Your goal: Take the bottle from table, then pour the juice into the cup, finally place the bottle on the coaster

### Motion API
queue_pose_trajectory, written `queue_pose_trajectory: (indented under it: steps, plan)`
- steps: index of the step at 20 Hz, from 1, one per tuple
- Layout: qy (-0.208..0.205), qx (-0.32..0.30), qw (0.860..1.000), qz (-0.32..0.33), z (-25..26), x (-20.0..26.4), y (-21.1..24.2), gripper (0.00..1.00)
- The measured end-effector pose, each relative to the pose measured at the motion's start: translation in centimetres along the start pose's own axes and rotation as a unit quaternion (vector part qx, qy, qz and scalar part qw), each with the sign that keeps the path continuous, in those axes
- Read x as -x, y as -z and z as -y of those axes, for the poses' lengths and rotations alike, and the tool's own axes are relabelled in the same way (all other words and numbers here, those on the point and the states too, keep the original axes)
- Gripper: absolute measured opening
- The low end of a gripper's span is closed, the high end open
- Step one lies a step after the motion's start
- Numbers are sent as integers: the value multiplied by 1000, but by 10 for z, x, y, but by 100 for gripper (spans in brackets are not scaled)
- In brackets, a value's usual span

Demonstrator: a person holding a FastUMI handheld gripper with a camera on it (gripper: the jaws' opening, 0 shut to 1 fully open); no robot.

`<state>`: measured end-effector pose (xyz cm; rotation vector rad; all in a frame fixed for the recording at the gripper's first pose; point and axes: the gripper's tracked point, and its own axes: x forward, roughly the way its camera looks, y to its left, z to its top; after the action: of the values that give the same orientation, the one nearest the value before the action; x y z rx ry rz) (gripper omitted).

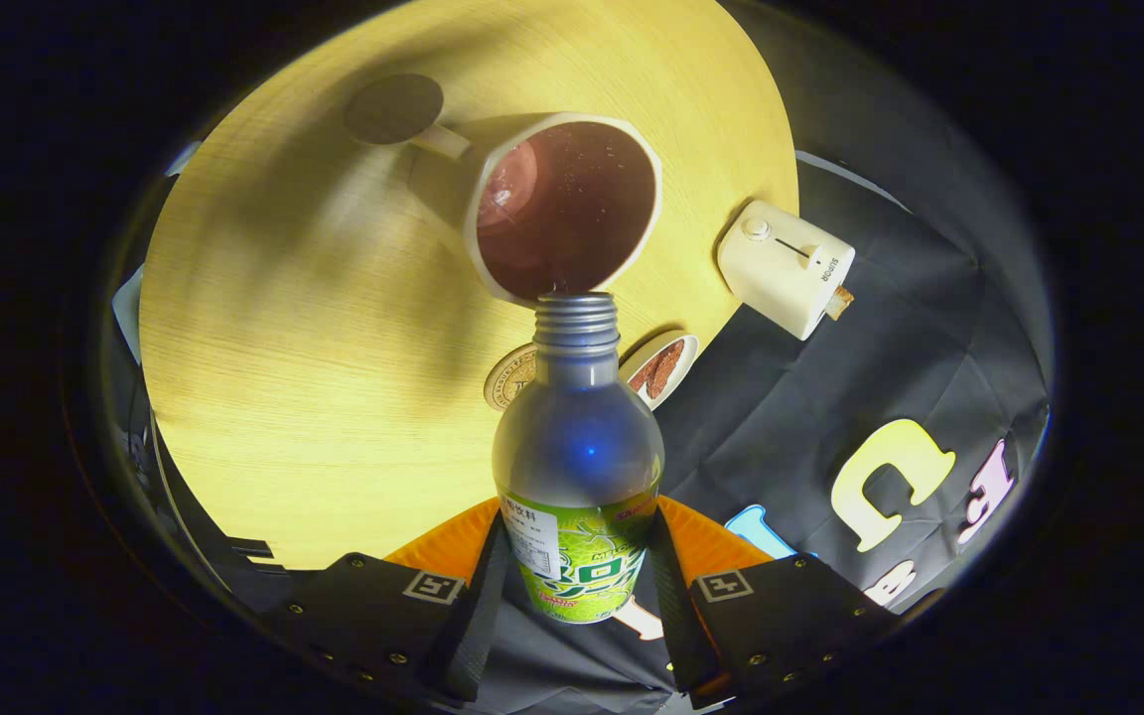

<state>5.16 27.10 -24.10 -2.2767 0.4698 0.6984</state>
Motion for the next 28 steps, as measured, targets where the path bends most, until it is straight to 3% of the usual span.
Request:
queue_pose_trajectory:
  steps: [14, 28]
  plan:
    - [5, -39, 999, 15, -7, 9, 0, 70]
    - [-26, -190, 975, 107, -58, 2, -21, 71]
